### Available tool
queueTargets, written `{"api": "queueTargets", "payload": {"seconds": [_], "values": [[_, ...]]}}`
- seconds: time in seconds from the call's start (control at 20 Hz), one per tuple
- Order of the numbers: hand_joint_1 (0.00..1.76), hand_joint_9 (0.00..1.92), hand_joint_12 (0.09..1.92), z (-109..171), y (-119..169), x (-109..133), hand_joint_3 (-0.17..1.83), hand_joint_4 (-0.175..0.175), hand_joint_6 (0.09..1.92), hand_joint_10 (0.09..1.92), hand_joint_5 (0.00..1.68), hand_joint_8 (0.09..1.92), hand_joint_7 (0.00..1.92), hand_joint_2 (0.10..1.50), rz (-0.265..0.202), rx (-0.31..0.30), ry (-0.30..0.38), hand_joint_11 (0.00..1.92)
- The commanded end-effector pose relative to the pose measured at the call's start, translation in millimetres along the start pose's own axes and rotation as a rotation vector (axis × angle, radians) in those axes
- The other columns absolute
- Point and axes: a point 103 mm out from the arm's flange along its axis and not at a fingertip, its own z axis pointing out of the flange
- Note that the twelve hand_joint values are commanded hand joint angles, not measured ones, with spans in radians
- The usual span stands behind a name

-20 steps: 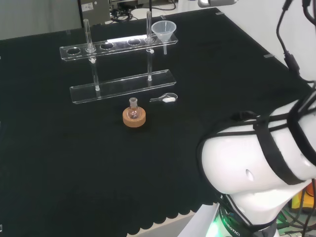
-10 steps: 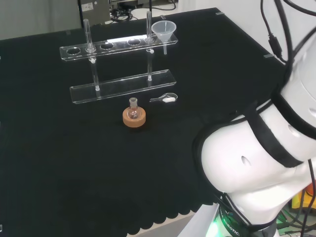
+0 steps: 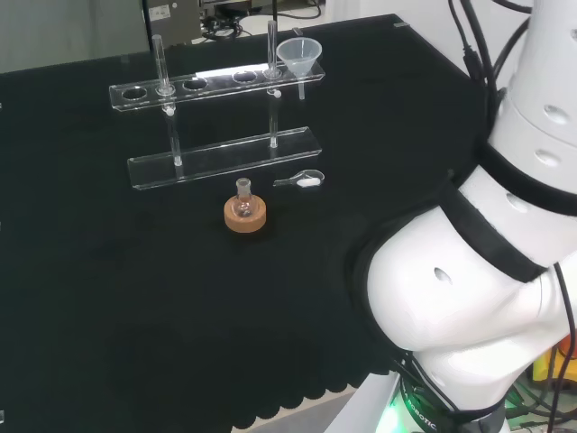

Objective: Pick up the funnel from the transparent funnel stand.

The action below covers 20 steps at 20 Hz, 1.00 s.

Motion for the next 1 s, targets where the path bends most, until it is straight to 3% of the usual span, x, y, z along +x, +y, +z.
{"api": "queueTargets", "payload": {"seconds": [0.05,0.45,1.0], "values": [[0.54,0.20,1.44,18.0,34.7,-2.3,0.27,-0.017,0.09,0.72,0.22,0.62,0.07,0.89,-0.041,0.097,-0.059,0.01],[0.59,0.20,1.45,39.8,61.0,2.4,0.44,-0.012,0.09,0.73,0.22,0.66,0.06,0.74,-0.061,0.185,-0.095,0.00],[0.62,0.21,1.46,73.7,79.6,-0.9,0.45,-0.013,0.09,0.74,0.19,0.66,0.06,0.67,-0.093,0.312,-0.116,0.00]]}}
